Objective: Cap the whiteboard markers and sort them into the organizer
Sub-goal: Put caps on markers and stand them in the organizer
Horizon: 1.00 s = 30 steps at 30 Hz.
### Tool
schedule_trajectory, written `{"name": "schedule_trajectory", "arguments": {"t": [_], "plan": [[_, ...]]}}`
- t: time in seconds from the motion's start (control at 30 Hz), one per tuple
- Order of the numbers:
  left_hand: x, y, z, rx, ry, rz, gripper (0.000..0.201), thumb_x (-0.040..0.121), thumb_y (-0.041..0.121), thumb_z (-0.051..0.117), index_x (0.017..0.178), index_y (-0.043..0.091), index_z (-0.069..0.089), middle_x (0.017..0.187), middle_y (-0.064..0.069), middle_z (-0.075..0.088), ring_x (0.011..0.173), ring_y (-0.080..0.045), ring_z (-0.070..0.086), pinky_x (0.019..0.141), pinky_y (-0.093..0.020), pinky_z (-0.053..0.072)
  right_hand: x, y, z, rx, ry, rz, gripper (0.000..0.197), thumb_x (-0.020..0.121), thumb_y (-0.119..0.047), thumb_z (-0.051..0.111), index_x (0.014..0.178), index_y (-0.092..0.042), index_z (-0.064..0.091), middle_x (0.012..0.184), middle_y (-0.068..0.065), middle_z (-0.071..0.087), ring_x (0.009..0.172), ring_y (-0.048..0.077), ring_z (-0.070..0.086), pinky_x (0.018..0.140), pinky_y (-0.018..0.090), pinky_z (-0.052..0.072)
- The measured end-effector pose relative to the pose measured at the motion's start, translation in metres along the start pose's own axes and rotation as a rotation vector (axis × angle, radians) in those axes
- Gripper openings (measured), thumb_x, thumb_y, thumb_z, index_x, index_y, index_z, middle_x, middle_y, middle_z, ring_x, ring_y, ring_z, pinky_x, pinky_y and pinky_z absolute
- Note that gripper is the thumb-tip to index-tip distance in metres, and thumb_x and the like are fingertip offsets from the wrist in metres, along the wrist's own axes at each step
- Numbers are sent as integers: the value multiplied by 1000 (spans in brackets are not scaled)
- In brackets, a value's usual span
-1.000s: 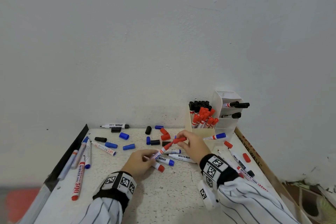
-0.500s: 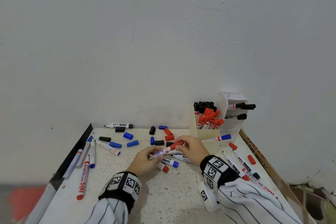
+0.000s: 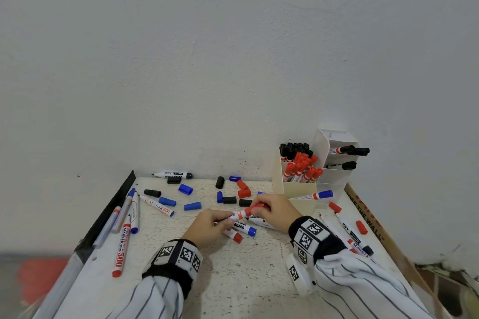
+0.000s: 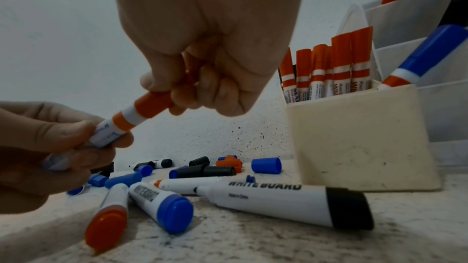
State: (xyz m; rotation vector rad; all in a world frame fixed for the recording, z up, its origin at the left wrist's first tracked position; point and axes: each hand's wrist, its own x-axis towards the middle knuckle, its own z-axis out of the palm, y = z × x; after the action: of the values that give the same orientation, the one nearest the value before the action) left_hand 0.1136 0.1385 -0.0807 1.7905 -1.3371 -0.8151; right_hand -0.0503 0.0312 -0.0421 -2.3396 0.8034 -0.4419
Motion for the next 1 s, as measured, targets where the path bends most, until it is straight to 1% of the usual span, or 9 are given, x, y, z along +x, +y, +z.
{"name": "schedule_trajectory", "arguments": {"t": [0.2, 0.37, 0.5, 0.6, 0.67, 0.77, 0.87, 0.93, 1.0], "plan": [[1, -2, 0, -18, 43, 2, 31, 89, 20, 59, 120, 15, 63, 115, 3, 65, 106, -8, 55, 100, -29, 40, 0, 0, 1, -35, -17, 21, 12, 89, -23, 57, 86, -14, 64, 62, -10, 47, 58, 4, 42, 57, 17, 33], [3, 0, 2, -84, 93, -13, 30, 84, 18, 66, 112, 28, 61, 108, 11, 59, 100, -5, 53, 88, -20, 43, -5, -7, -15, 3, 4, 41, 9, 84, -21, 65, 90, -16, 61, 69, -12, 49, 61, 0, 41, 56, 11, 34], [5, -11, 3, 107, 137, -134, 27, 85, 24, 63, 110, 28, 54, 111, 5, 46, 106, -10, 46, 96, -27, 40, 1, -17, -46, 45, 294, 1, 6, 85, -18, 62, 88, -21, 57, 77, -9, 55, 63, 6, 47, 57, 12, 39], [6, -16, 4, 184, 128, -199, 12, 87, 27, 60, 99, 28, 58, 112, 2, 41, 105, -12, 46, 101, -29, 39, 6, -18, -82, 125, 528, 49, 7, 90, -11, 55, 96, -13, 56, 84, -1, 59, 72, 16, 57, 57, 11, 45], [7, -16, 4, 222, 142, -218, 11, 88, 28, 58, 98, 27, 61, 110, 1, 43, 98, -11, 47, 96, -26, 41, 8, -14, -104, 34, 599, 120, 11, 93, -10, 49, 102, -8, 55, 90, 1, 55, 73, 10, 52, 51, 6, 41], [6, -14, 2, 317, 162, -259, 17, 89, 37, 54, 101, 29, 63, 106, 2, 47, 94, -11, 50, 91, -28, 45, 10, -5, -119, -30, 679, 142, 13, 95, -7, 44, 102, -8, 55, 90, 3, 55, 68, -2, 46, 53, 2, 39], [8, -14, 2, 325, 165, -257, 20, 90, 36, 54, 104, 28, 65, 108, 1, 48, 94, -11, 49, 93, -28, 45, 13, 2, -118, -67, 681, 105, 13, 93, -3, 46, 97, -8, 56, 87, 4, 57, 66, -1, 48, 56, 0, 38], [8, -14, 3, 304, 157, -230, 21, 90, 30, 56, 107, 23, 66, 111, -1, 46, 94, -10, 46, 94, -24, 41, 17, 7, -112, -115, 616, 110, 12, 92, -3, 47, 98, -7, 57, 90, 6, 58, 66, 6, 49, 58, 2, 37], [9, -15, 3, 305, 159, -210, 22, 90, 26, 56, 109, 20, 65, 115, -2, 44, 98, -9, 43, 97, -23, 39, 23, 10, -107, -162, 514, 156, 16, 93, -5, 47, 105, -3, 57, 100, 10, 56, 78, 13, 48, 66, 8, 35]]}}
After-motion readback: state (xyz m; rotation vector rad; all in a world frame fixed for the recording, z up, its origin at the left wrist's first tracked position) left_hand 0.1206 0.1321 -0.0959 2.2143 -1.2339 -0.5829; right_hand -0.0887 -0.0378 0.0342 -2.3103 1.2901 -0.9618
